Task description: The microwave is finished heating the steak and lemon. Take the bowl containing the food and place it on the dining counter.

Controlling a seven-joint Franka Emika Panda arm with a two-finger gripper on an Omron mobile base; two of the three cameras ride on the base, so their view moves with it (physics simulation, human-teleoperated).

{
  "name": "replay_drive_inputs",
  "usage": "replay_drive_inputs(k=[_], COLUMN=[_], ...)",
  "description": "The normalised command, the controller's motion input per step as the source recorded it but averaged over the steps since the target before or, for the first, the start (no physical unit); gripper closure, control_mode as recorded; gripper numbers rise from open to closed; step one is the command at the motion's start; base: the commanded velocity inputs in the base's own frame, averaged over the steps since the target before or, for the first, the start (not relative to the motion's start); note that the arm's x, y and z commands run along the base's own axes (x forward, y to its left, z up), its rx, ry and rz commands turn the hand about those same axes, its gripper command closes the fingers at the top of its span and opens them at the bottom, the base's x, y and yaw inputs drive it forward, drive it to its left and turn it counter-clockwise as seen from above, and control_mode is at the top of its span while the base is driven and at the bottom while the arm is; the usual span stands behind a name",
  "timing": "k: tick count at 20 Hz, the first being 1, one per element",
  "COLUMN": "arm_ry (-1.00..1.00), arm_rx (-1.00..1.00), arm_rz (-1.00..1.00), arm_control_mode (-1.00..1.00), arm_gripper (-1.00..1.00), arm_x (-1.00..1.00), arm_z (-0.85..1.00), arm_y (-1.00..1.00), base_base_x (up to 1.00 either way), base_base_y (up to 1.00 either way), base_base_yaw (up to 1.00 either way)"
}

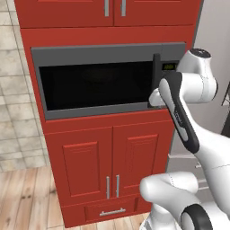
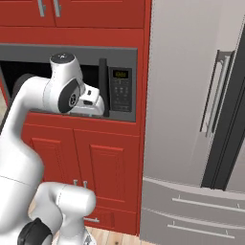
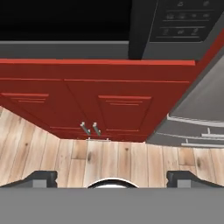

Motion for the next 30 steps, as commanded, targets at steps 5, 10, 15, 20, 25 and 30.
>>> replay_drive_inputs(k=[5,10,15,20,25,30], arm_ry=[-0.23,-0.14,-0.13,-0.17,-0.06,0.0], arm_rx=[0.02,0.0,0.0,0.0,0.0,0.0], arm_rz=[-0.02,-0.06,-0.09,-0.07,0.0,0.0], arm_control_mode=[-1.0,-1.0,-1.0,-1.0,-1.0,-1.0], arm_gripper=[-1.0,-1.0,-1.0,-1.0,-1.0,-1.0], arm_x=[0.36,0.67,0.77,0.72,0.52,0.32], arm_z=[0.14,0.0,0.0,-0.01,-0.15,-0.08], arm_y=[-0.03,-0.09,-0.02,-0.01,-0.04,-0.06], base_base_x=[0.0,0.0,0.0,0.0,0.0,0.0], base_base_y=[0.0,0.0,0.0,0.0,0.0,0.0], base_base_yaw=[0.0,0.0,0.0,0.0,0.0,0.0])
